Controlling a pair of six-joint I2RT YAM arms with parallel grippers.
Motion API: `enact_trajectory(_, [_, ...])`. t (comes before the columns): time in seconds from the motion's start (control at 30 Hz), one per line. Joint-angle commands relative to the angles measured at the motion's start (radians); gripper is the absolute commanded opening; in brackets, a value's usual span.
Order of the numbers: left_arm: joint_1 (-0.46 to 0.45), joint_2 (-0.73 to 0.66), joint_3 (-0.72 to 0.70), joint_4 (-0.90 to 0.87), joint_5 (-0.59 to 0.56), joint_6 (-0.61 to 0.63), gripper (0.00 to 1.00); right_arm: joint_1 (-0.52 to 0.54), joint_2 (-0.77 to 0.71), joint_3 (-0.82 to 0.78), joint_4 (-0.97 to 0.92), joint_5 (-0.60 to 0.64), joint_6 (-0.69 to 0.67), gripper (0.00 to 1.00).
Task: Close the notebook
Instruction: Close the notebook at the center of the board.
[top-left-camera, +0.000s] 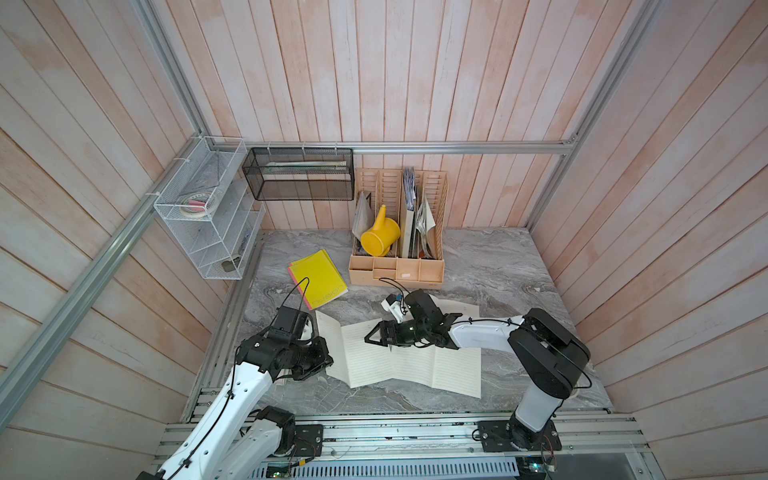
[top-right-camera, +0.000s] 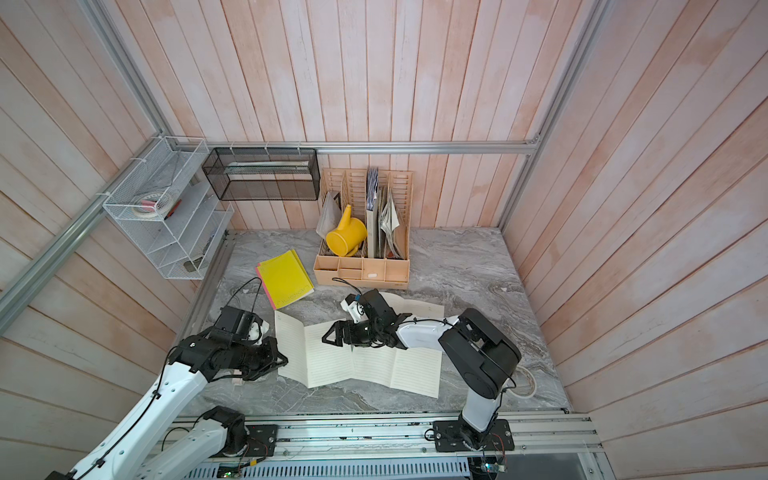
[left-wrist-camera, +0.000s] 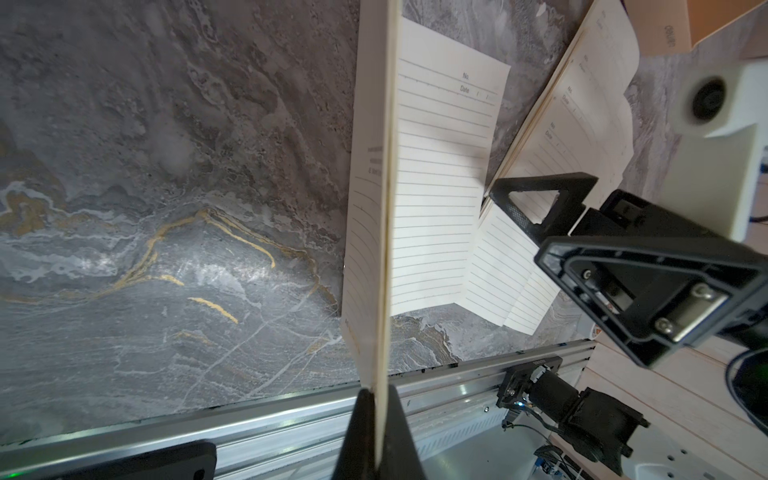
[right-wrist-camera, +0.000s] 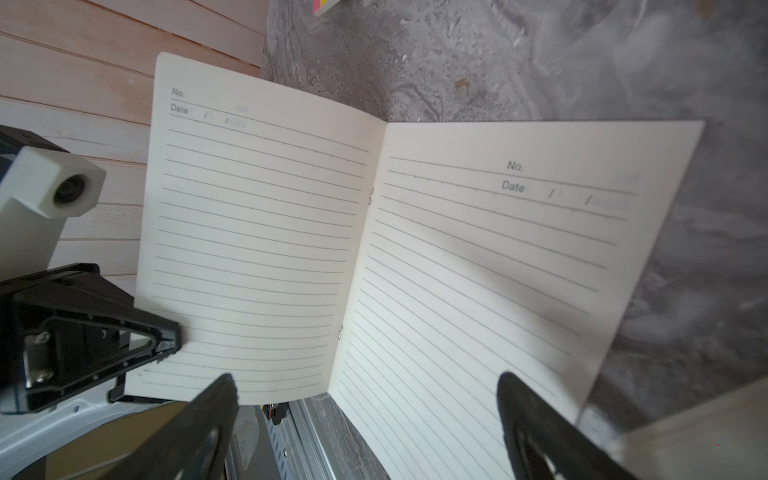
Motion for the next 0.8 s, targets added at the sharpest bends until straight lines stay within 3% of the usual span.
enact_trajectory(0.0, [0.017, -0.008, 0.047, -0.038, -0.030, 0.036, 0.00, 0.001, 0.015, -0.011, 0.020, -0.005, 0.009, 0.98])
enact_trajectory(0.77, [0.035, 0.008, 0.027, 0.026, 0.021, 0.063, 0.00, 0.044, 0.106, -0.004, 0.068, -0.023, 0.029, 0.98])
